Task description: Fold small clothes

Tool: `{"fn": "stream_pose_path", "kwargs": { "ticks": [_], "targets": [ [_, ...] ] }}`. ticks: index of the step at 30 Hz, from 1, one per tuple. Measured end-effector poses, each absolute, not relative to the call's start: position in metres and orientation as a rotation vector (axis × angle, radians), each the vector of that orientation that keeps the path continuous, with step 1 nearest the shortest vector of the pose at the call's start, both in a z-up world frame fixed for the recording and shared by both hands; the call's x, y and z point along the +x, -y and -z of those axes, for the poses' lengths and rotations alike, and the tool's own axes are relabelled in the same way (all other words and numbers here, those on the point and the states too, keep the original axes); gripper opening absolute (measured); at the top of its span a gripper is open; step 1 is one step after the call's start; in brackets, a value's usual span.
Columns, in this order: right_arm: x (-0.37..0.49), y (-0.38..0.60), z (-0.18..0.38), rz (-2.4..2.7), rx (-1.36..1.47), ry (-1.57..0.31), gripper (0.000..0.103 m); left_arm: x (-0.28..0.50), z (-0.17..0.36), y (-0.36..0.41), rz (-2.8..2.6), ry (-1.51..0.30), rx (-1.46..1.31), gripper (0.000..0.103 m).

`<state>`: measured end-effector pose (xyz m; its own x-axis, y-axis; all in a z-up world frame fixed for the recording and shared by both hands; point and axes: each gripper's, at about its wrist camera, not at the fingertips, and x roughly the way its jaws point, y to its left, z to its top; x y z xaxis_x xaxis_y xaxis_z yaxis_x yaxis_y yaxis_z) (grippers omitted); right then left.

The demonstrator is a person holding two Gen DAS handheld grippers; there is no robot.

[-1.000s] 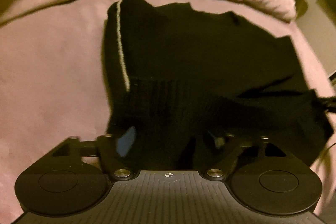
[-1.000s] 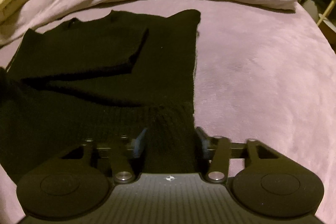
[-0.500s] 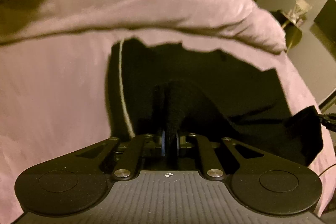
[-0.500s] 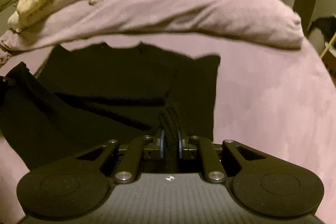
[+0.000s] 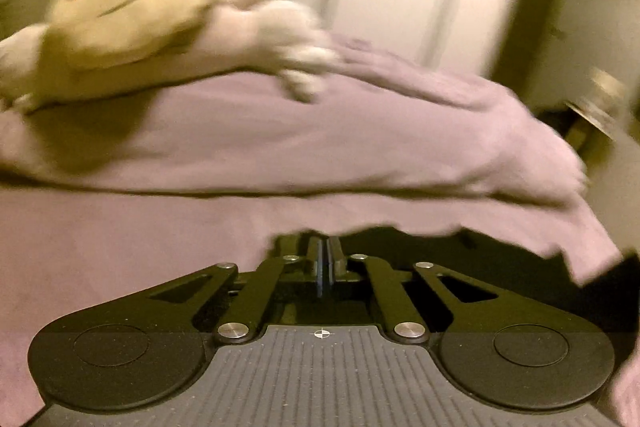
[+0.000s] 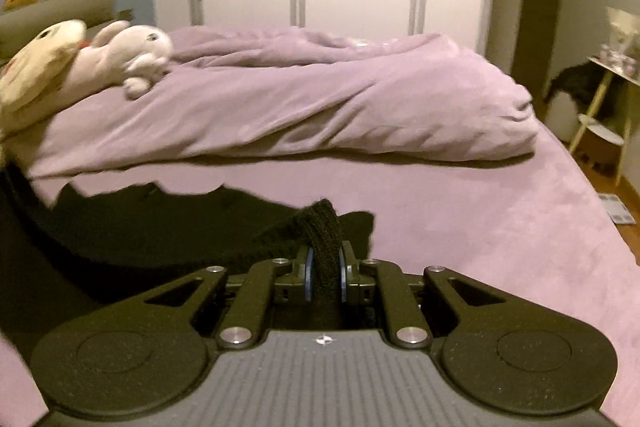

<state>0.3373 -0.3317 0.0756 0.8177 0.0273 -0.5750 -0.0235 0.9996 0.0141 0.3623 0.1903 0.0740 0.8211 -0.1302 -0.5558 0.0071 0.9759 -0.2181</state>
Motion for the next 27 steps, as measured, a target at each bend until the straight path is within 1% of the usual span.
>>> {"fn": "stream_pose_path", "kwargs": {
  "ticks": [2,3,4,5,7,9,12,16,18,20,22,23,26,27],
  "targets": [
    [0.346,0.328,-0.064,-0.034,-0.039,-0.645,0.012,0.371,-0.062,-0.202,0.078,-0.65,-0.266,0.004],
    [0.349,0.326,-0.056,-0.044,-0.064,-0.674,0.012,0.377,-0.054,-0.205,0.113,-0.701,-0.294,0.011],
    [0.351,0.325,-0.05,-0.062,-0.075,-0.697,0.012,0.383,-0.042,-0.205,0.173,-0.771,-0.322,0.023],
    [0.351,0.323,-0.044,-0.075,-0.081,-0.718,0.012,0.384,-0.033,-0.201,0.211,-0.814,-0.322,0.03],
    [0.351,0.321,-0.033,-0.085,-0.089,-0.752,0.012,0.386,-0.017,-0.188,0.301,-0.871,-0.27,0.063],
    [0.351,0.321,-0.025,-0.081,-0.08,-0.772,0.012,0.387,-0.004,-0.177,0.304,-0.903,-0.196,0.075],
    [0.355,0.321,-0.017,-0.073,-0.077,-0.793,0.013,0.399,0.017,-0.178,0.262,-0.963,-0.219,0.075],
    [0.367,0.322,-0.007,-0.091,-0.063,-0.848,0.021,0.417,0.029,-0.183,0.247,-0.995,-0.359,0.072],
    [0.371,0.323,-0.001,-0.088,-0.068,-0.873,0.029,0.421,0.03,-0.174,0.196,-0.997,-0.277,0.066],
    [0.373,0.323,0.005,-0.09,-0.068,-0.883,0.039,0.422,0.026,-0.176,0.155,-0.976,-0.24,0.066],
    [0.377,0.324,0.01,-0.088,-0.071,-0.9,0.042,0.424,0.023,-0.179,0.157,-0.963,-0.25,0.075],
    [0.379,0.324,0.012,-0.088,-0.073,-0.906,0.044,0.423,0.023,-0.181,0.148,-0.965,-0.238,0.075],
    [0.385,0.327,0.017,-0.078,-0.056,-0.913,0.043,0.427,0.032,-0.184,0.143,-1.013,-0.245,0.075],
    [0.386,0.326,0.016,-0.072,-0.057,-0.909,0.043,0.428,0.036,-0.185,0.152,-1.036,-0.269,0.07]
  ]
}}
